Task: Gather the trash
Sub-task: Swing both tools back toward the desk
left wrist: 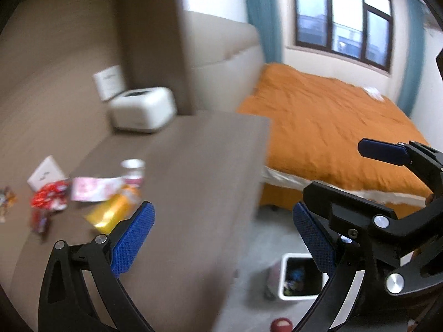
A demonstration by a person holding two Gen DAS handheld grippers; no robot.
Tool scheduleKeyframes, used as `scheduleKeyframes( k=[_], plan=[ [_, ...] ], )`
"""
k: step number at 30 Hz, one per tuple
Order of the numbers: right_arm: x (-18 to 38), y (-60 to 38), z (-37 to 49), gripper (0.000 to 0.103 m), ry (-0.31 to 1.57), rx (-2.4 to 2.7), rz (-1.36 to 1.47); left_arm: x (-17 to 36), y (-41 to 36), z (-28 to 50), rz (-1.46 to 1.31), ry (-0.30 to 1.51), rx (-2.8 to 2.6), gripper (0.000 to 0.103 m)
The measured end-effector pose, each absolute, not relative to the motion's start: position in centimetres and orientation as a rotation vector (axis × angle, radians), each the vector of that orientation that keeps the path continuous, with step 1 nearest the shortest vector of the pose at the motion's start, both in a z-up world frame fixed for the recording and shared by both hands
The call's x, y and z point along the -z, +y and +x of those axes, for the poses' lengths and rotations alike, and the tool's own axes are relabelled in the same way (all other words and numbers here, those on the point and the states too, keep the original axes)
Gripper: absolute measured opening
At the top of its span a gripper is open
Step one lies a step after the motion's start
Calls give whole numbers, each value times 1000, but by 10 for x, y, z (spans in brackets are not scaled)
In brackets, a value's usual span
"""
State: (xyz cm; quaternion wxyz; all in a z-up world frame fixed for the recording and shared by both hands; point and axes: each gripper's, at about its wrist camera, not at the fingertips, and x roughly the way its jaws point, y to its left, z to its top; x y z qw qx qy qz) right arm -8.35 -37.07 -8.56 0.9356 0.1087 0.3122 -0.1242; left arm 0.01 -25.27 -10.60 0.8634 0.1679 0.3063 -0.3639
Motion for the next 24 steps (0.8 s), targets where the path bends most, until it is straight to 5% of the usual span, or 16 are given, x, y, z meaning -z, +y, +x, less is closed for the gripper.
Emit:
scheduleKeyframes(
  k=[10, 24],
  plan=[
    [60, -278, 12, 98, 624, 124, 165, 93, -137, 96, 197, 670, 472, 98],
    [116, -243, 118, 98, 842, 327, 209, 128, -24, 214, 64, 774, 145, 98]
  ],
)
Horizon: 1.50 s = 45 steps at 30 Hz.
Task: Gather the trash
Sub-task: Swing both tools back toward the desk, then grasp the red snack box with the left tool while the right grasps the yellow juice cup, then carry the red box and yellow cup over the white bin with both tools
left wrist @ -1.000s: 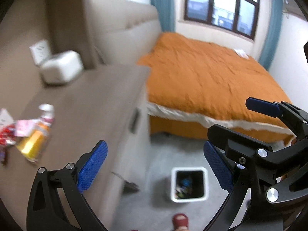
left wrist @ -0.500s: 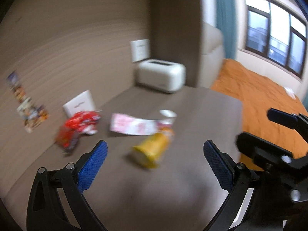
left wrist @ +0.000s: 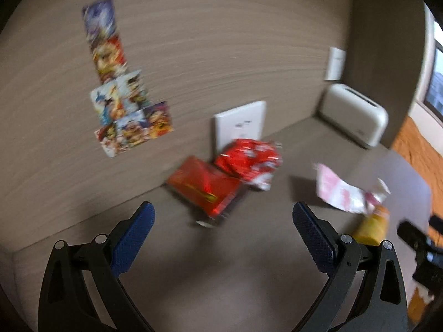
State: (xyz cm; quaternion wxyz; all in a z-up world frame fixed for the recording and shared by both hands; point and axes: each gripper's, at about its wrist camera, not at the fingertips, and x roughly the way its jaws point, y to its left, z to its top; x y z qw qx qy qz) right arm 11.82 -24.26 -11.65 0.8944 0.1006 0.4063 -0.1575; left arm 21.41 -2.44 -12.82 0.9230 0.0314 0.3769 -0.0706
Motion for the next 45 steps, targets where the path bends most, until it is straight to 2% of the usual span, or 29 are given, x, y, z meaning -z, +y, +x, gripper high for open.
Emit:
scheduleKeyframes(
  k=[9, 22, 24, 26, 27, 28, 29, 30, 31, 45],
  plan=[
    [145, -248, 140, 98, 903, 388, 236, 159, -7, 284, 4, 893, 24, 98],
    [168, -237, 153, 98, 954, 328, 247, 194, -12, 316, -87, 1007, 13, 98],
    [171, -232, 152, 94, 965, 313, 230, 199, -13, 319, -86, 1020, 7, 98],
    [175, -226, 152, 74, 987, 285, 226, 200, -16, 319, -72, 1006, 16, 96],
    [179, -224, 151, 72, 1001, 268, 230, 200, -18, 318, -55, 997, 17, 88],
    [180, -219, 149, 63, 999, 263, 211, 199, -20, 316, -28, 982, 19, 72],
    [180, -213, 147, 53, 992, 246, 187, 199, -23, 315, -8, 972, 25, 64],
    [180, -210, 147, 48, 987, 228, 174, 198, -25, 312, 17, 964, 34, 53],
    [179, -206, 146, 43, 983, 200, 174, 198, -26, 309, 29, 961, 52, 53],
    [146, -206, 127, 43, 878, 116, 166, 174, -11, 229, 17, 920, 236, 53]
  ],
)
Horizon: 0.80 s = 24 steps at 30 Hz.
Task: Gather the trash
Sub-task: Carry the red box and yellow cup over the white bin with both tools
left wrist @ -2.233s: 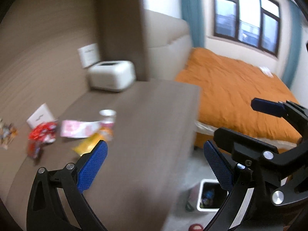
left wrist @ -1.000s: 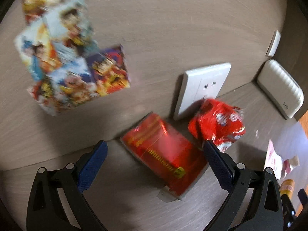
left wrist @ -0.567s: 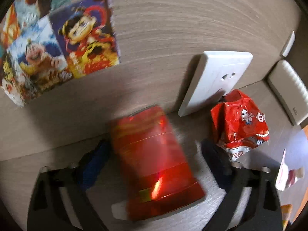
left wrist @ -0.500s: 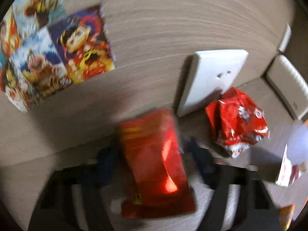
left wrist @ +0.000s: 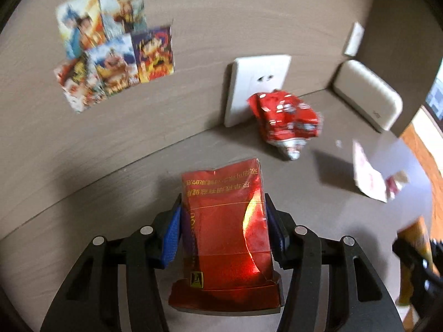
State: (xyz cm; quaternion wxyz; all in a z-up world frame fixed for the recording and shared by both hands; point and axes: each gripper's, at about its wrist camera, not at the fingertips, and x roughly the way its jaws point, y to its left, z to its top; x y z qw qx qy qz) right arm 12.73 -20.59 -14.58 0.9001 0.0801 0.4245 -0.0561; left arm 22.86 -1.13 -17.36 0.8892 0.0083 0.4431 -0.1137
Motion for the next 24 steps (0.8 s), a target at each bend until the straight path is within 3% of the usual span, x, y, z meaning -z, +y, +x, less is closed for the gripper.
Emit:
scheduleKeyframes(
  k=[10, 24],
  plan=[
    [107, -231, 88, 43, 779, 158, 176, 143, -36, 186, 69, 881, 350, 53],
    [96, -292, -12, 43, 711, 258, 252, 130, -151, 94, 204, 852, 584, 53]
  ],
)
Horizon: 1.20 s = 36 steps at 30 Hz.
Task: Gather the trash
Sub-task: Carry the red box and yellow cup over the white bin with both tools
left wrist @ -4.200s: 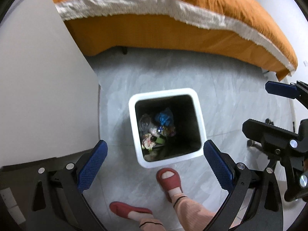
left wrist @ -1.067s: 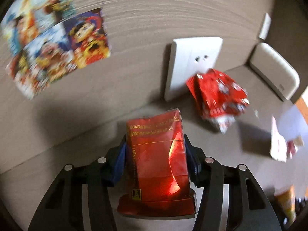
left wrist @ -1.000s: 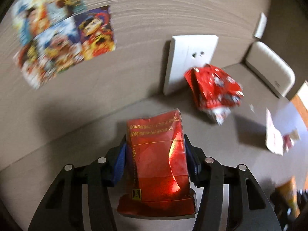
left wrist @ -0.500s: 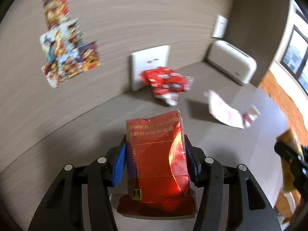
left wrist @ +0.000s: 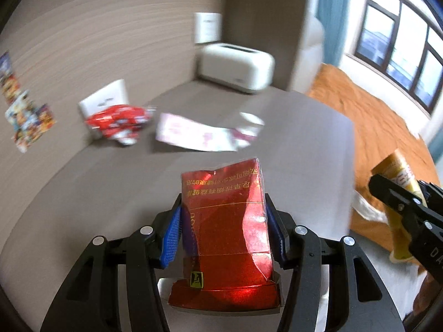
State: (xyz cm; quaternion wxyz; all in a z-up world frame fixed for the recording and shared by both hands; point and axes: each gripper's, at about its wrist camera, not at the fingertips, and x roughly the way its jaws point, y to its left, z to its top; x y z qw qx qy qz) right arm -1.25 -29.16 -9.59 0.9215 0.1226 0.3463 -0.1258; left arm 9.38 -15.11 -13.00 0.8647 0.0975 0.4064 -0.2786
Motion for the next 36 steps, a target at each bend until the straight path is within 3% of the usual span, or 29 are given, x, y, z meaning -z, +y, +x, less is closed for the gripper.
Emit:
scheduleKeyframes(
  k=[23, 36],
  plan=[
    [148, -430, -181, 43, 796, 546, 436, 180, -349, -80, 496, 902, 956, 53],
    [267, -490, -209, 43, 914, 603, 594, 300, -419, -120, 608, 1068, 1117, 53]
  ],
)
